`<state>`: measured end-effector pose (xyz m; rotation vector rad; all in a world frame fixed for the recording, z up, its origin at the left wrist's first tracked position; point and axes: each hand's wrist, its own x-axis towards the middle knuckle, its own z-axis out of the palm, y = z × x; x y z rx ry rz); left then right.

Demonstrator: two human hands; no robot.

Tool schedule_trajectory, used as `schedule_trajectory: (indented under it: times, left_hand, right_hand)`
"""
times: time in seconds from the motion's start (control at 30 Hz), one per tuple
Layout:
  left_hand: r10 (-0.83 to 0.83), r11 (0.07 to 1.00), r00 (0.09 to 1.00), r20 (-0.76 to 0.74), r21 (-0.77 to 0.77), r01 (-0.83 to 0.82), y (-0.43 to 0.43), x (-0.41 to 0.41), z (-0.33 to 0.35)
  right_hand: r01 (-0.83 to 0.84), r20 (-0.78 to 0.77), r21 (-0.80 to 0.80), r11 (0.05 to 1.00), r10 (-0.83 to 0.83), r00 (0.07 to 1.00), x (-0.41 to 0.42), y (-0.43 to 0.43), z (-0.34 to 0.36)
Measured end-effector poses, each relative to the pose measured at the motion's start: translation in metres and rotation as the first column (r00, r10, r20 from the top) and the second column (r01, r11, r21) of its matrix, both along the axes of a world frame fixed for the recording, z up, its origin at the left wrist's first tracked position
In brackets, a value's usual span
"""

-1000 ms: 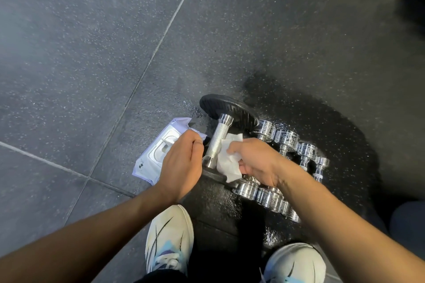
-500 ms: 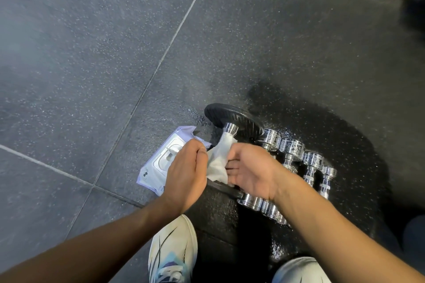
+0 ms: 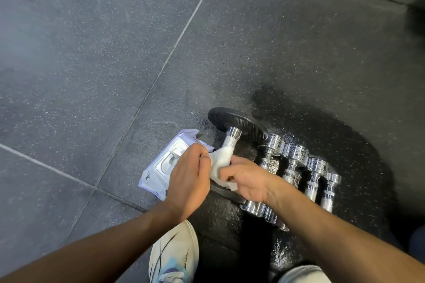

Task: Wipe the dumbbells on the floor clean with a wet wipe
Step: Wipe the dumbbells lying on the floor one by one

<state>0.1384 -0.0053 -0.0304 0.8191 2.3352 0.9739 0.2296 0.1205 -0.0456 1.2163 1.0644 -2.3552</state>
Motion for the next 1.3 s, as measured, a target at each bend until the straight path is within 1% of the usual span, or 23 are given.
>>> schedule_trajectory:
  times: [0.07, 0.13, 0.2, 0.27, 0.3, 0.4, 0.47, 0.57, 0.67, 0.7, 0.73, 0.83, 0.9, 0.93, 1.0, 1.07, 1.13, 1.2, 1.23, 1.27, 1.3]
  left_hand:
    - [0.0, 1.0, 1.0, 0.003, -0.001, 0.0, 0.0, 0.0, -0.001]
    - [-0.001, 1.0, 1.0, 0.007, 0.007, 0.001, 0.0, -0.001, -0.001]
    - [-0.005, 1.0, 1.0, 0.006, 0.024, 0.004, -0.001, -0.001, 0.0]
    - [-0.012, 1.0, 1.0, 0.005, 0.025, 0.012, -0.001, -0.002, 0.001]
    - [-0.017, 1.0, 1.0, 0.01, 0.018, 0.017, 0.0, -0.002, 0.001]
    - [-0.02, 1.0, 1.0, 0.017, 0.004, 0.02, 0.0, -0.002, 0.003]
    - [-0.017, 1.0, 1.0, 0.024, 0.001, 0.017, 0.0, -0.003, 0.003]
    - [-0.009, 1.0, 1.0, 0.02, -0.006, 0.009, 0.0, -0.003, 0.003]
    - [-0.002, 1.0, 1.0, 0.026, -0.013, 0.002, 0.001, -0.002, 0.003]
    - [0.0, 1.0, 1.0, 0.028, -0.012, 0.001, 0.0, -0.001, 0.003]
    - [0.0, 1.0, 1.0, 0.028, -0.013, 0.0, 0.0, -0.001, 0.003]
    - [-0.008, 1.0, 1.0, 0.024, -0.021, 0.009, 0.001, 0.0, 0.004]
    - [-0.006, 1.0, 1.0, 0.019, -0.031, 0.006, 0.002, 0.001, 0.005]
    - [-0.001, 1.0, 1.0, 0.021, -0.029, 0.002, 0.002, 0.0, 0.005]
    - [0.005, 1.0, 1.0, 0.03, -0.018, -0.004, 0.002, 0.0, 0.006]
    - [-0.007, 1.0, 1.0, 0.03, -0.03, 0.008, 0.002, 0.0, 0.007]
    - [-0.019, 0.998, 0.999, 0.026, -0.057, 0.02, 0.002, 0.001, 0.007]
    - [-0.018, 0.998, 1.0, 0.022, -0.063, 0.02, 0.003, 0.001, 0.008]
    - [-0.017, 0.998, 1.0, 0.024, -0.059, 0.019, 0.003, 0.001, 0.008]
    - [-0.014, 0.998, 1.0, 0.026, -0.056, 0.016, 0.003, 0.001, 0.009]
    - [-0.012, 0.998, 1.0, 0.029, -0.055, 0.014, 0.003, 0.0, 0.009]
  right_hand:
    - [-0.069, -0.06, -0.044, 0.997, 0.066, 0.996, 0.005, 0.006, -0.002]
    - [-0.126, -0.085, -0.029, 0.992, 0.123, 0.989, 0.006, 0.01, -0.002]
    - [-0.156, -0.073, 0.048, 0.987, 0.159, 0.985, 0.005, 0.007, 0.0]
    - [-0.15, -0.052, 0.142, 0.978, 0.159, 0.986, 0.004, 0.002, -0.001]
    - [-0.139, -0.044, 0.164, 0.977, 0.148, 0.988, 0.005, 0.0, -0.002]
    - [-0.144, -0.029, 0.157, 0.977, 0.15, 0.988, 0.007, 0.005, -0.005]
    - [-0.159, 0.023, 0.206, 0.966, 0.158, 0.987, 0.007, 0.007, -0.004]
    - [-0.151, 0.168, 0.334, 0.931, 0.099, 0.981, 0.0, -0.005, -0.001]
    - [-0.252, 0.313, 0.524, 0.814, 0.092, 0.945, -0.011, -0.019, 0.005]
    - [-0.292, 0.344, 0.542, 0.788, 0.109, 0.933, -0.015, -0.019, 0.007]
    - [-0.318, 0.373, 0.527, 0.788, 0.121, 0.92, -0.02, -0.018, 0.007]
    - [-0.352, 0.481, 0.433, 0.83, 0.117, 0.869, -0.031, -0.013, 0.0]
    - [-0.354, 0.512, 0.42, 0.836, 0.104, 0.853, -0.036, -0.014, -0.007]
    - [-0.327, 0.491, 0.411, 0.851, 0.095, 0.866, -0.036, -0.015, -0.01]
    - [-0.211, 0.372, 0.375, 0.903, 0.062, 0.926, -0.031, -0.013, -0.015]
    - [-0.108, 0.232, 0.258, 0.96, 0.047, 0.971, -0.022, -0.01, -0.014]
    - [-0.049, 0.15, 0.144, 0.988, 0.028, 0.988, -0.011, -0.006, -0.015]
    - [-0.038, 0.069, 0.061, 0.997, 0.034, 0.997, -0.003, -0.002, -0.016]
    - [-0.061, 0.041, 0.031, 0.998, 0.06, 0.997, -0.001, 0.0, -0.014]
    - [-0.092, 0.025, 0.014, 0.996, 0.092, 0.995, -0.002, 0.001, -0.012]
    - [-0.132, 0.04, 0.04, 0.99, 0.131, 0.991, -0.005, 0.001, -0.01]
